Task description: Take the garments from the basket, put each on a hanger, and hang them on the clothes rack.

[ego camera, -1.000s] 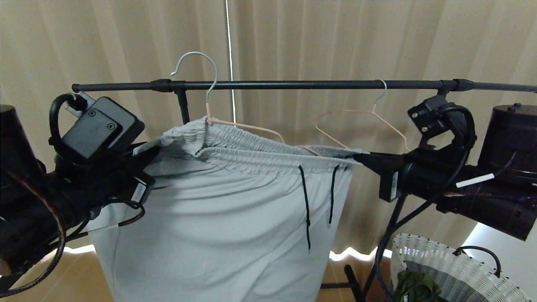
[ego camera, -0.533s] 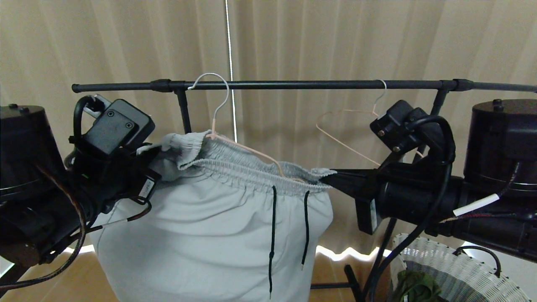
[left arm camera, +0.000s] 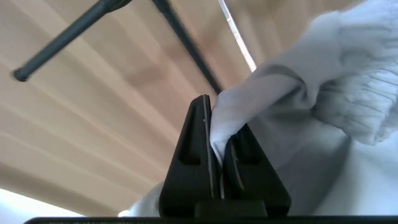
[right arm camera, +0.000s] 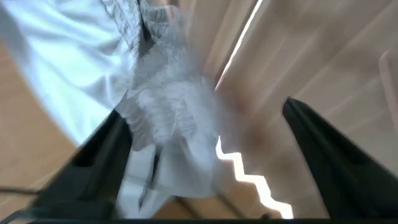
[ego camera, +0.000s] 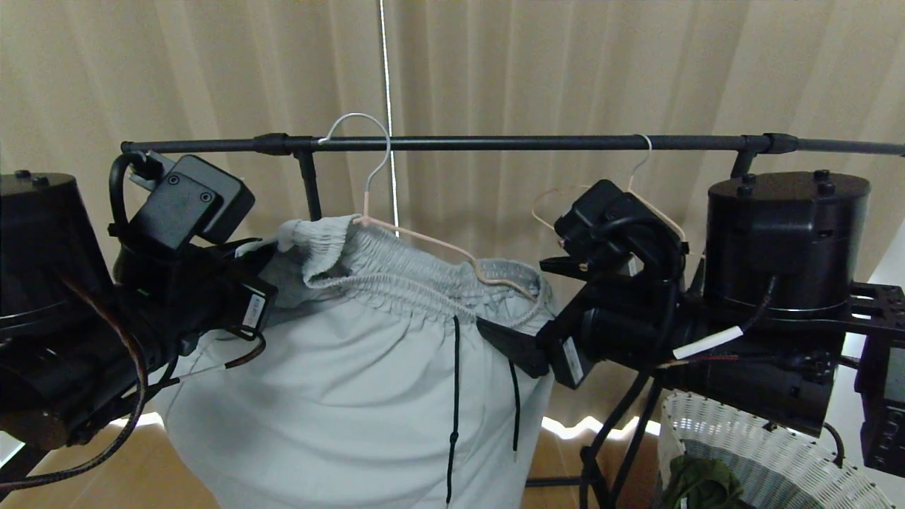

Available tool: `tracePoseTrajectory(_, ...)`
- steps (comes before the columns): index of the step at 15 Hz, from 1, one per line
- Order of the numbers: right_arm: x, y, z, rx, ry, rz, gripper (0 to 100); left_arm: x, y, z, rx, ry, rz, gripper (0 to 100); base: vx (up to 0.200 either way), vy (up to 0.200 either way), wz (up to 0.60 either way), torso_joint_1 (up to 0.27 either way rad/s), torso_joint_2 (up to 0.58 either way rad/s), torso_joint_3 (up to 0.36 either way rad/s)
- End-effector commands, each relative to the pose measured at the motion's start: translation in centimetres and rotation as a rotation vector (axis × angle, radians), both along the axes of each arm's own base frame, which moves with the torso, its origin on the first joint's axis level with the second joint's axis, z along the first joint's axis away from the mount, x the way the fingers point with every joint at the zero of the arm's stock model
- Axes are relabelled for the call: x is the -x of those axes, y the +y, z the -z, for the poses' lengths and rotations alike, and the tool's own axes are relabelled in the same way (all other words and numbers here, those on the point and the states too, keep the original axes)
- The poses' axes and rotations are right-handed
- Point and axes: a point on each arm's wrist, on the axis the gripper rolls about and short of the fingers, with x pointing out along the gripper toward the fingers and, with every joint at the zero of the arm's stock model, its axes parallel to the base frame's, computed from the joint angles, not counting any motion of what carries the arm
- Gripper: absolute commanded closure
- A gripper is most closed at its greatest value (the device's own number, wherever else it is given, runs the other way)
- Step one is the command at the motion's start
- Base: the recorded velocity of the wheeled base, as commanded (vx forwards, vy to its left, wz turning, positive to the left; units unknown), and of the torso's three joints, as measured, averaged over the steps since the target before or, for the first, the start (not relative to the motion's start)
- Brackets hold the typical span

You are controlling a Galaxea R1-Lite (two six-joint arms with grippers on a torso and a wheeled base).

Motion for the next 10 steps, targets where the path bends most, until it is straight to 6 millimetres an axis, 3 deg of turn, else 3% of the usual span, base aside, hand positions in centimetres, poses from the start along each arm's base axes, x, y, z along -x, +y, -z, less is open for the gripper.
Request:
tracePoseTrajectory(1, -1.0, 1.1, 0.2, 0.012, -0.021, -0.003, 0, 0.1, -0.2, 0.0, 0.006, -0.001, 0.008, 100, 0.0, 0.0, 0.0, 0.0, 0.0, 0.0)
tracePoseTrajectory(4, -2.5, 2.3, -1.1, 0.038, -0.108, 0.013, 0, 0.4, -0.5, 0.0, 0.034, 0.001, 0.024, 100, 0.0, 0.0, 0.0, 0.0, 0.0, 0.0)
tracePoseTrajectory(8, -5.1, 3.7, -1.1, 0.068, -0.202, 0.067, 0, 1.3, -0.9, -0.4, 0.051, -0.014, 0.057, 100, 0.0, 0.0, 0.0, 0.0, 0.0, 0.0)
tracePoseTrajectory(10, -6.1, 3.5, -0.7, 0.114, -0.219, 0.092, 0, 1.5, -0.8, -0.5, 0.053, -0.018, 0.059, 100, 0.0, 0.0, 0.0, 0.0, 0.0, 0.0)
